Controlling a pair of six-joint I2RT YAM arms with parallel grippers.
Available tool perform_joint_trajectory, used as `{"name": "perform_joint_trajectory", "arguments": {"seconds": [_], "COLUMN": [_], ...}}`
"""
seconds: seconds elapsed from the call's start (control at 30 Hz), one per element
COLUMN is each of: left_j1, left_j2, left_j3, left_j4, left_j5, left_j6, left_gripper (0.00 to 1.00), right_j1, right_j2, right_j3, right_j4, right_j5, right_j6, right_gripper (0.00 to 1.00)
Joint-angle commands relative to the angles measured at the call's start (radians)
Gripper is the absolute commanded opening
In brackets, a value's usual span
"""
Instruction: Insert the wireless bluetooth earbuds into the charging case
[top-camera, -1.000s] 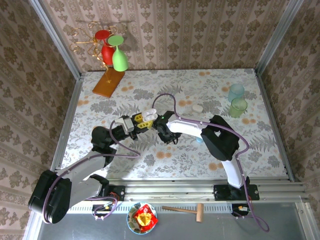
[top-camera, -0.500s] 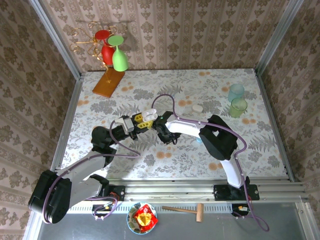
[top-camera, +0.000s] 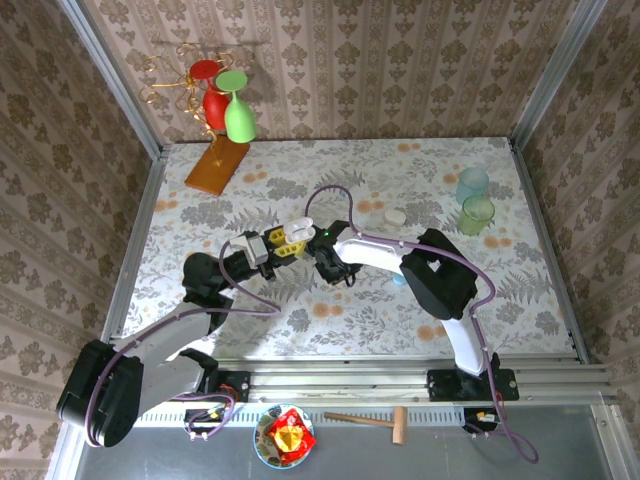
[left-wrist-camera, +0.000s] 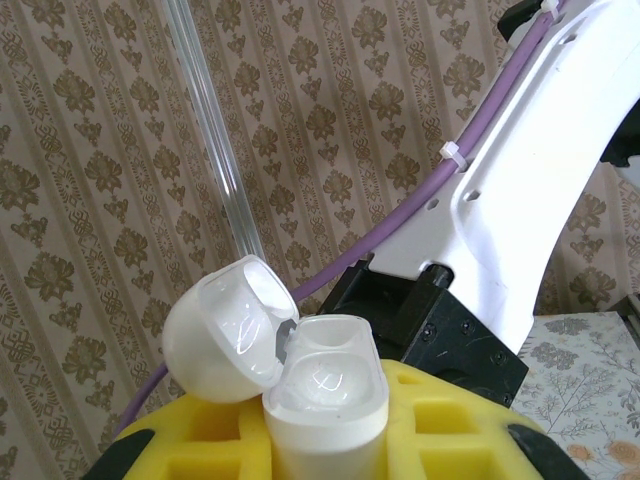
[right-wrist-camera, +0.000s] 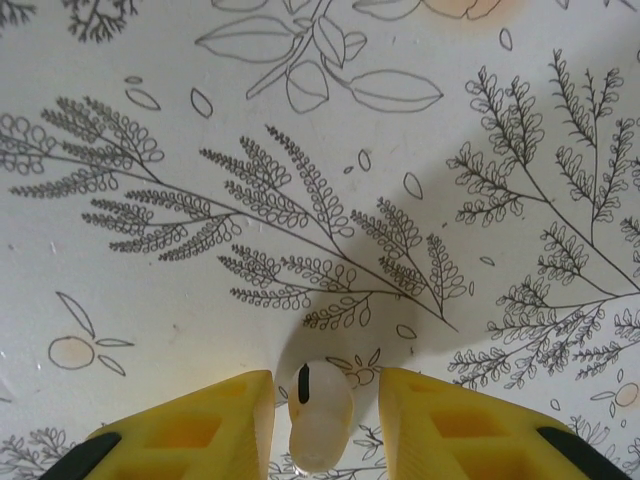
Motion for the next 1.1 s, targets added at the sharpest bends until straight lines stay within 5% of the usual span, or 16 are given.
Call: {"name": "perform_joint_trajectory", "arguments": {"seconds": [0.0,0.7,1.07], "left_j1": [-0.003,-0.001,-0.001], "left_j2": [-0.009,0.011,0.006], "left_j3": [-0.01,-0.001,-0.014], "left_j4": [0.017,0.042,0.043], "left_j5": [-0.002,0.007,-0.002], "left_j6": [0.024,0.022,0.029], "left_gripper": [0.0,0.0,0.0], "right_j1": [-0.004,-0.05,-0.062], "right_j2": [-0.021,0.055,0.044], "right_j3": [0.015,0.084,0.062], "right_j4": [0.009,-0.118,-0.087], "right_j5": [-0.007,-0.1,-0.118], "right_j6": [0.002,0.126,0.123], "right_gripper": [0.33,0.34,0.19]}}
